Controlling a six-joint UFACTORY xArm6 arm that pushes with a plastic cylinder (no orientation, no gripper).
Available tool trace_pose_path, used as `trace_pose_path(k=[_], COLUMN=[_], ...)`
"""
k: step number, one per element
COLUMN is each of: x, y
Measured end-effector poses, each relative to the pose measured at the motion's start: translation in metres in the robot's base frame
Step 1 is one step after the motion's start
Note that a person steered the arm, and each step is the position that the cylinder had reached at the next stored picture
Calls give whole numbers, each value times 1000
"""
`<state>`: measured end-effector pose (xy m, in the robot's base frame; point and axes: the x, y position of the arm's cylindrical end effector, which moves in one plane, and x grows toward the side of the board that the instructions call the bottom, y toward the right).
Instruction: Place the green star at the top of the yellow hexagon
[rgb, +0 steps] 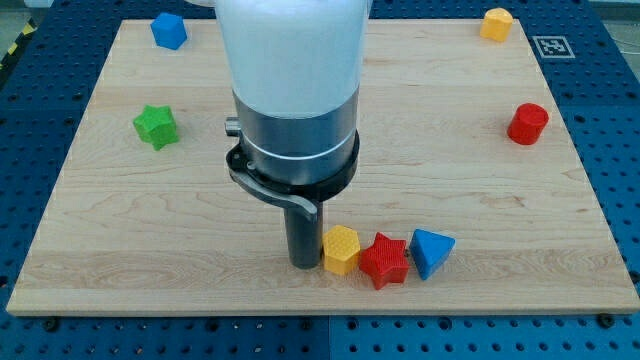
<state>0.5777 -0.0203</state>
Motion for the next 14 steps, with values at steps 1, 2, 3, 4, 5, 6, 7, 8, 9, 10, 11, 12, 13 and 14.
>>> trace_pose_path(k=[1,2,3,4,5,6,7,8,9,10,11,12,13,14], x=[-16,-39,-42,-43,-72,-128,-147,-182,-224,-220,-205,-196,-176,-169], y=[-32,-77,-123,-175,-229,-279,-284,-275,-259,-211,-199,-202,-183,-179])
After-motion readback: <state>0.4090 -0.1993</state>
